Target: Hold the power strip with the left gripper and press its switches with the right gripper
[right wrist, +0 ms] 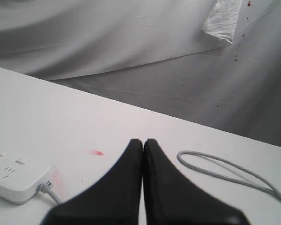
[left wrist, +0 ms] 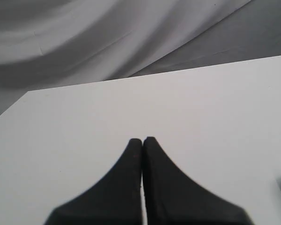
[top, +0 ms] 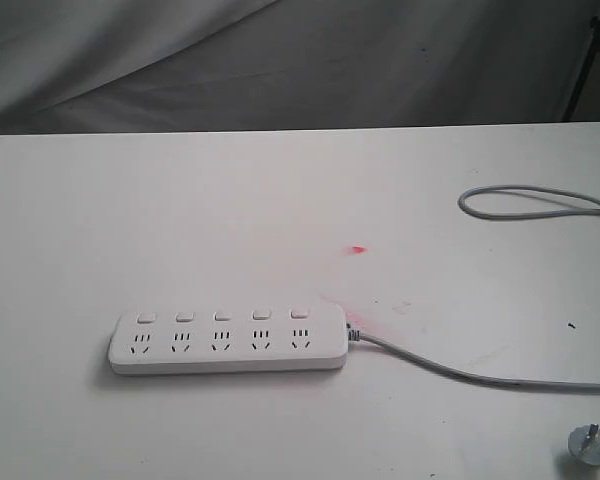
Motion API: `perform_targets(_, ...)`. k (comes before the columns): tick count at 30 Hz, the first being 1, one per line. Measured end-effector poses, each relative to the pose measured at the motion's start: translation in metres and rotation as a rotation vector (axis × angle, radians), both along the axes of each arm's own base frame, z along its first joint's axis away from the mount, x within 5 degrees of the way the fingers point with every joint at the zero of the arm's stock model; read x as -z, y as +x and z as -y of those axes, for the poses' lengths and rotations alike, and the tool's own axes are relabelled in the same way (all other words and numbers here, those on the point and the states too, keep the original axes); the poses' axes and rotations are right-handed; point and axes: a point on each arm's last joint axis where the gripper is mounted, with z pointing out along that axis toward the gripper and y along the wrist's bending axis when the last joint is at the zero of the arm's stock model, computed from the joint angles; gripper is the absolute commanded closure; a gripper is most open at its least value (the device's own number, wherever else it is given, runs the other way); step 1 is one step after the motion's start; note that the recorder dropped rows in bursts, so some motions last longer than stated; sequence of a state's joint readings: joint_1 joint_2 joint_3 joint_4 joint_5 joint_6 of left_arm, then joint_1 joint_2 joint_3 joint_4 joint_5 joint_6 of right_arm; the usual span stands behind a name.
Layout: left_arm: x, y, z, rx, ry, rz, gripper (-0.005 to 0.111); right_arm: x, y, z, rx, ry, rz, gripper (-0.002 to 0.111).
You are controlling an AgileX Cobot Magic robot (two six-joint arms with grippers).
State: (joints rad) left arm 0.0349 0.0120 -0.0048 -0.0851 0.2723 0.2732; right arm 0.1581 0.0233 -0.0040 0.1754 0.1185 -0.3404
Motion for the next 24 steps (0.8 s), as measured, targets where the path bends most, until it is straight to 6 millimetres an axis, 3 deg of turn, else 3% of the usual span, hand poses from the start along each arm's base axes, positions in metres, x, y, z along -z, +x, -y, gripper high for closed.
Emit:
perform_targets(15,0.002,0.004,0.000,0.001,-0.002,-0.063,0.105,0.000,0.000,0.000,0.000,0.000,0.000,0.108)
perform_targets(17,-0.018,0.009,0.000,0.001,-0.003,-0.080,0.105,0.000,0.000,0.000,0.000,0.000,0.000,0.108)
perform_targets(20,-0.069,0.024,-0.001,0.001,-0.001,-0.040,0.105,0.000,0.000,0.000,0.000,0.000,0.000,0.108)
perform_targets(24,-0.098,0.033,-0.001,0.000,0.000,0.002,0.105,0.000,0.000,0.000,0.000,0.000,0.000,0.108)
